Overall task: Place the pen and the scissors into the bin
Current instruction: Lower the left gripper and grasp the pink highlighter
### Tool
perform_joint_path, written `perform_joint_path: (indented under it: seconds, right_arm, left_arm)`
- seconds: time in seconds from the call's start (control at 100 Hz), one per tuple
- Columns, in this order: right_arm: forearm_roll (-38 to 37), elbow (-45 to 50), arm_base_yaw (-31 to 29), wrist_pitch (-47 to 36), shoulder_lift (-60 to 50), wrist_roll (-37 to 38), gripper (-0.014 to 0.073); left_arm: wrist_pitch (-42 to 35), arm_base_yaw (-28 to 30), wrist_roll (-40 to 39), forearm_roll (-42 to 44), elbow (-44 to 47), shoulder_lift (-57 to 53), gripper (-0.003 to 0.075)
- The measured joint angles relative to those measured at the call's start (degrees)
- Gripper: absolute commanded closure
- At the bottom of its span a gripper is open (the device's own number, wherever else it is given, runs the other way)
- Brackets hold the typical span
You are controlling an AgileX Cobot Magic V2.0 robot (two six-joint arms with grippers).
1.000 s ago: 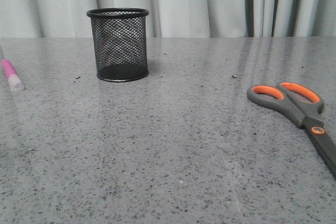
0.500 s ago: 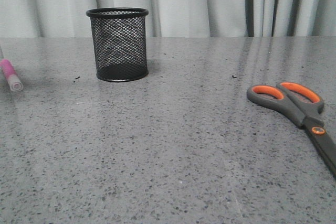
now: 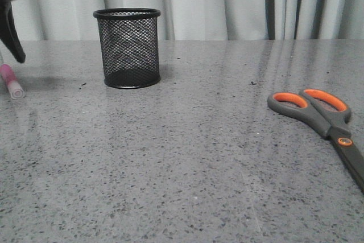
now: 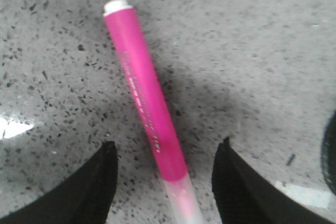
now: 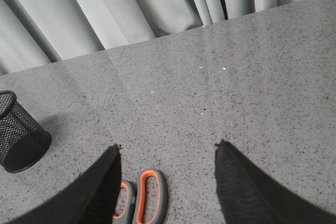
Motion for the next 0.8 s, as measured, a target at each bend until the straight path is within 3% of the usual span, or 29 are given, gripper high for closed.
perform_joint_path:
  seconds: [0.39,0.49,0.64,0.8]
  right_arm:
    - [0.0,0.0,0.0,1.25,0.0,0.0,0.0234]
    - [0.0,0.0,0.0,1.57,0.0,0.0,0.0234]
    - [0.74,0.0,0.0,2.4,0.0,0.0,0.0234]
    - [1.48,0.0,0.0,2.85,0.0,0.0,0.0234]
  left_arm:
    - [-2.37,-0.1,-1.88,3.92,-1.16,3.96,0.0383]
    - [-2.47,-0.1,-2.03,5.04,-1.58,5.03,0.0466]
    - [-2.47,-0.1,-0.1,7.47,-1.71,5.71,0.0739]
    - [-6.39,-0.1,3.81,6.47,-1.27,4.43,0.0739]
